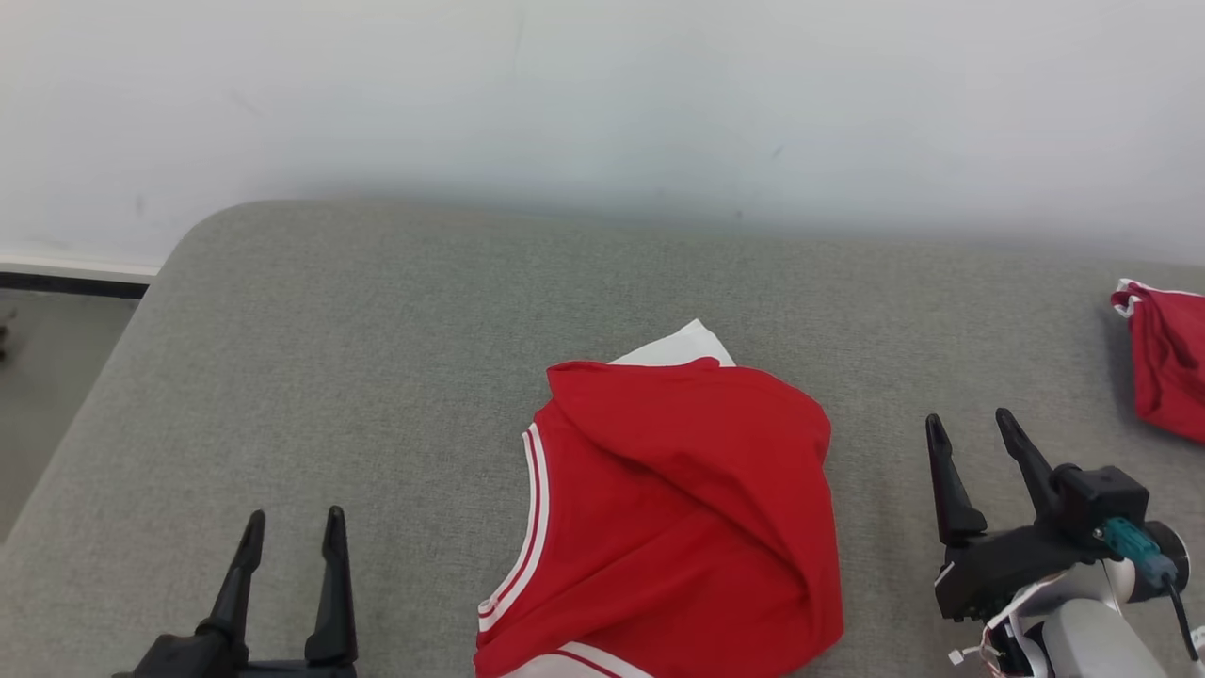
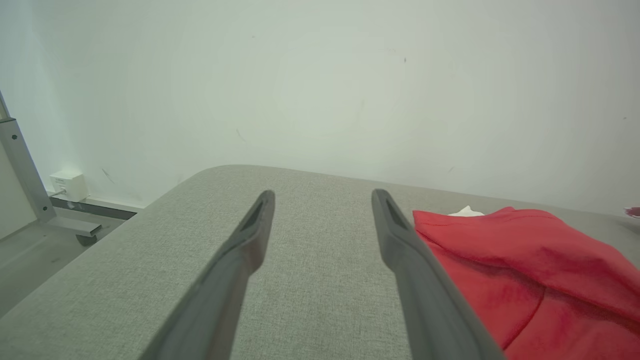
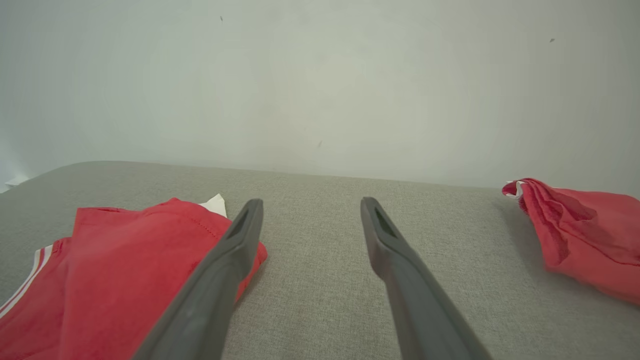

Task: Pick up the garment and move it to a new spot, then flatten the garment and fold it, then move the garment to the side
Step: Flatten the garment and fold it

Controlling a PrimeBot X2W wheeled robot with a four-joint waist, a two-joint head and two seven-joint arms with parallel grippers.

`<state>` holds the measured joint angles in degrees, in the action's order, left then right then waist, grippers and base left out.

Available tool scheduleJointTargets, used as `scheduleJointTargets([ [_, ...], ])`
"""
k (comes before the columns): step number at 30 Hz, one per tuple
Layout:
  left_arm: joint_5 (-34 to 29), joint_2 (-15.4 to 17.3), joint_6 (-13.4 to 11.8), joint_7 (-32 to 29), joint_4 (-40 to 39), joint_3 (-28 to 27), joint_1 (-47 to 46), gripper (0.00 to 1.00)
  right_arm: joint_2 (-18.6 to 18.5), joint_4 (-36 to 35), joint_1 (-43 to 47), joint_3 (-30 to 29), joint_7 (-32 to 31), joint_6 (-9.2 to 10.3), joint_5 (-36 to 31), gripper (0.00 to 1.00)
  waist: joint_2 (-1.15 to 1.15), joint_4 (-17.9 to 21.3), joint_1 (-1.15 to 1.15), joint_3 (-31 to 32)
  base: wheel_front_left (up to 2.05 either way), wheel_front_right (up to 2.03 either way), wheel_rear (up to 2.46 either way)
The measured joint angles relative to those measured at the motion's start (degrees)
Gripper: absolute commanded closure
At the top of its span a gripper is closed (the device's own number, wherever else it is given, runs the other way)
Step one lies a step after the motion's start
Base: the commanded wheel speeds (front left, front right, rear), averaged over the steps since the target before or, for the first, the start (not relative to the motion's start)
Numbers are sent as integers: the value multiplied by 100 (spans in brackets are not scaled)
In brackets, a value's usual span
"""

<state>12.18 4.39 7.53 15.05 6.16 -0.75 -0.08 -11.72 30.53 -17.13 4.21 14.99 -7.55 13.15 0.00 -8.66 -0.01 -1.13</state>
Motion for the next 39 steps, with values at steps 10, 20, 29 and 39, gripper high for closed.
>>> scheduleJointTargets([
  [10, 29, -21, 0, 0, 15, 204, -201, 0, -94, 1021, -768, 249, -96, 0, -41, 0, 0, -359, 0, -202, 0, 0, 0],
  [20, 107, -46, 0, 0, 107, 358, -449, 0, -27, 2358, -1387, 561, -214, 0, 103, 0, 0, -776, 1, -545, 0, 0, 0],
  [29, 136, -62, 0, 0, 135, 342, -528, 0, 122, 2941, -1704, 786, -126, 0, 445, 100, 0, -933, 2, -757, 0, 0, 0],
  [39, 99, -80, 0, 0, 172, 223, -448, 0, -119, 2246, -1422, 567, -8, 0, 530, 100, 0, -784, 2, -574, 0, 0, 0],
])
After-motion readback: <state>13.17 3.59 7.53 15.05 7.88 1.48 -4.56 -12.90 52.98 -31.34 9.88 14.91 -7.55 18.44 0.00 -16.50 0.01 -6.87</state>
